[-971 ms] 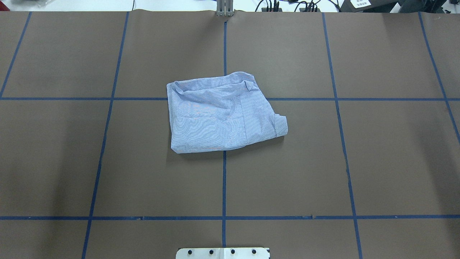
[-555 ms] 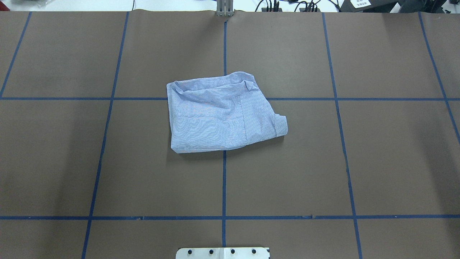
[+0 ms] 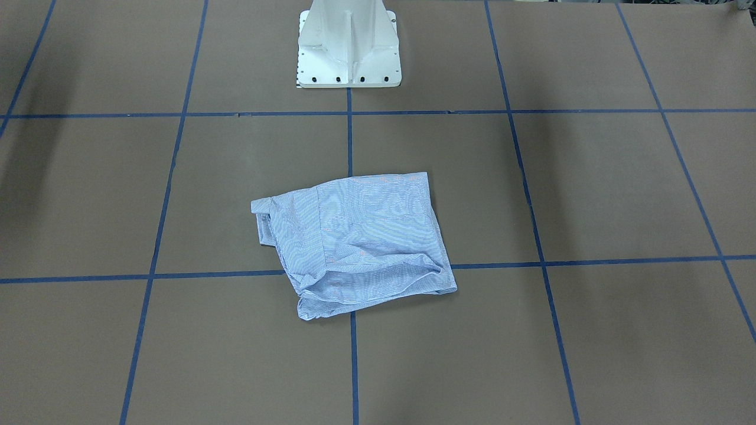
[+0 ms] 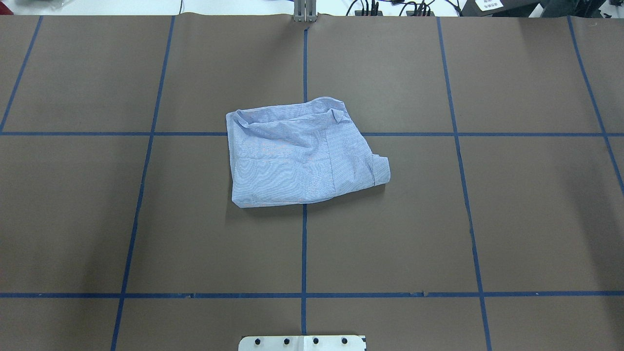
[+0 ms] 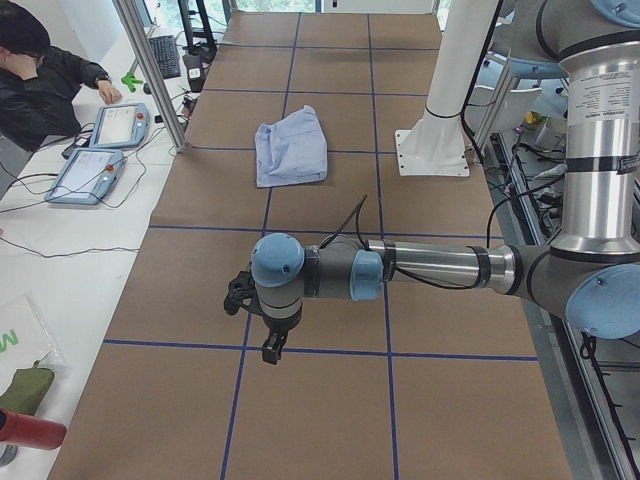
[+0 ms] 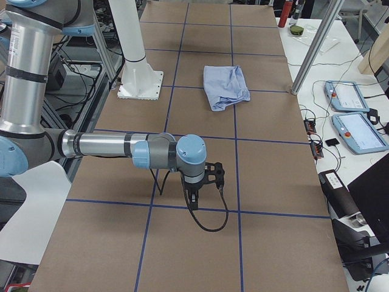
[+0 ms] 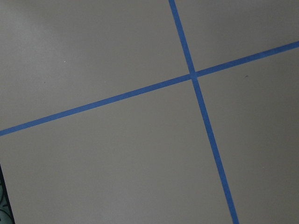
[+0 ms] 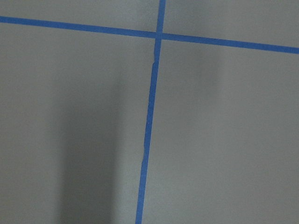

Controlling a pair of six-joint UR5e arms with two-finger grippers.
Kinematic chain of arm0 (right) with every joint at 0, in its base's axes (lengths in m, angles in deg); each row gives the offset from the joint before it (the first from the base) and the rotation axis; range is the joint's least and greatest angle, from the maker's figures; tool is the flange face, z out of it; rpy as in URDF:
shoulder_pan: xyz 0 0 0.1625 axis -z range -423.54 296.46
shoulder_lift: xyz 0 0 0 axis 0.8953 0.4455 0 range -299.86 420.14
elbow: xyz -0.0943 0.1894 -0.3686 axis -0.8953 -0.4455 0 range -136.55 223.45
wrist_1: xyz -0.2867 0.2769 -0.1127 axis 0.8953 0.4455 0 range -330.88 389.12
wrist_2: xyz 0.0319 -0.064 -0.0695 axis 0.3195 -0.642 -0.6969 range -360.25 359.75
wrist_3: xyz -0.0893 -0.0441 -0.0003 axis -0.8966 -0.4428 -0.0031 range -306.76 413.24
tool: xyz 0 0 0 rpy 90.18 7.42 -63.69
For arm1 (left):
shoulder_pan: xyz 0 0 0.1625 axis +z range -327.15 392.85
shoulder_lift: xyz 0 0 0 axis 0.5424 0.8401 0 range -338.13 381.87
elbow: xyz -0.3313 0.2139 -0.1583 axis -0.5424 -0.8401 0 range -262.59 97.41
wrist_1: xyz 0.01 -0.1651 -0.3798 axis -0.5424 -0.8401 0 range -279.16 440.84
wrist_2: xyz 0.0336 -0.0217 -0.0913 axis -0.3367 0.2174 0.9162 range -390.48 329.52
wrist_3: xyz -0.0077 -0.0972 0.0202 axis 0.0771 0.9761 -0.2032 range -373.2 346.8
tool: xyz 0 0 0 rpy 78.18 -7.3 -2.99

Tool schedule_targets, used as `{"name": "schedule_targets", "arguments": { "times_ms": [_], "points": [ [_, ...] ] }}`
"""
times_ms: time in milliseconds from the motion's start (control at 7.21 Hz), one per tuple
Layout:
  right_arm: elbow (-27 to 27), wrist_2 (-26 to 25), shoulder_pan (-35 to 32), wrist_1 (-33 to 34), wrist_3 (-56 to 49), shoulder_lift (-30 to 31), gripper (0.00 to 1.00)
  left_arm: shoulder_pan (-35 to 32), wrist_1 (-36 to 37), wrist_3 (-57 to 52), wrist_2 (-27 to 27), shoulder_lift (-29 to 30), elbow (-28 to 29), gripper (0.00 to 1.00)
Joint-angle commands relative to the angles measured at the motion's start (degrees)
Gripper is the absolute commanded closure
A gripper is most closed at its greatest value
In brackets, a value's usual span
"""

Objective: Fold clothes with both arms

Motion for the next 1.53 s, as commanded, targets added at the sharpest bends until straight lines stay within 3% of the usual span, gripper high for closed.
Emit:
{"name": "schedule_targets", "arguments": {
  "times_ms": [0, 1387],
  "points": [
    [-0.15, 0.0, 0.0, -0.67, 0.09, 0.0, 0.0, 0.01, -0.15, 0.15, 3.78, -0.26, 0.51, 0.0],
    [-0.24, -0.26, 0.0, -0.68, 0.7, -0.08, 0.0, -0.08, -1.99, -0.03, 3.25, -2.46, 0.16, 0.0]
  ]
}}
